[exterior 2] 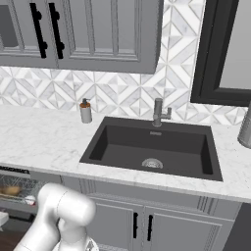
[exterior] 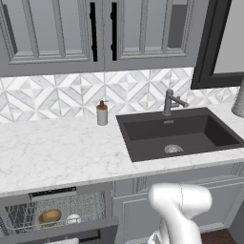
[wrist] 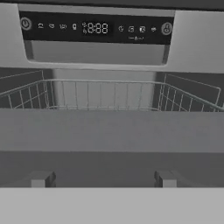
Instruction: Pick up the cup and bowl from the counter, place them in the dishwasher, and close the dishwasher door.
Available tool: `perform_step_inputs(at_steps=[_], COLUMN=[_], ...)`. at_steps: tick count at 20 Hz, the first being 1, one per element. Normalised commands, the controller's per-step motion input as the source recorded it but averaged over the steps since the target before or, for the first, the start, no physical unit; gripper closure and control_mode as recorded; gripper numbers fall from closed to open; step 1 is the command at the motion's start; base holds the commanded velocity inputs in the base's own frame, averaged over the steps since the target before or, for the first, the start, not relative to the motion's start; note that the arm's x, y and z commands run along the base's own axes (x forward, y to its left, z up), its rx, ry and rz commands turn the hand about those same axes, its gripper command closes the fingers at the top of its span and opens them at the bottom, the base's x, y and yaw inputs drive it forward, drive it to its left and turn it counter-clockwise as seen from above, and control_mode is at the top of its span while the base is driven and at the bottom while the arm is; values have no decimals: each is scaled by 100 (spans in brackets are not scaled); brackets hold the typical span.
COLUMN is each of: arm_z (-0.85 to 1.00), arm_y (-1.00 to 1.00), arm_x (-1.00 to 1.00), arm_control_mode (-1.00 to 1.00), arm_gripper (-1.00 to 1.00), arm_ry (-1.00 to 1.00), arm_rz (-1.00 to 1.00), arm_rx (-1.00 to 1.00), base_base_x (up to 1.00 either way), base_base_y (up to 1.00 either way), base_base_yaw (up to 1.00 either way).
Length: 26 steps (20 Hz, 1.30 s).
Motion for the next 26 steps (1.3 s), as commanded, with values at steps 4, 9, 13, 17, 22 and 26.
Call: perform_step_inputs(at_steps=[4,9,13,17,22,26], arm_z=[0,0,-2,-5,-3,-2], arm_y=[-73,-72,-71,-70,-71,-74], arm_x=[100,100,100,100,100,100], arm_control_mode=[-100,-100,-100,-100,-100,-100], arm_gripper=[-100,-100,-100,-100,-100,-100], arm_ry=[0,0,0,0,0,0], arm_rz=[2,2,2,1,1,2], arm_rx=[2,1,1,0,1,1], base_base_x=[0,0,0,0,0,0], base_base_y=[0,0,0,0,0,0], base_base_yaw=[0,0,0,0,0,0])
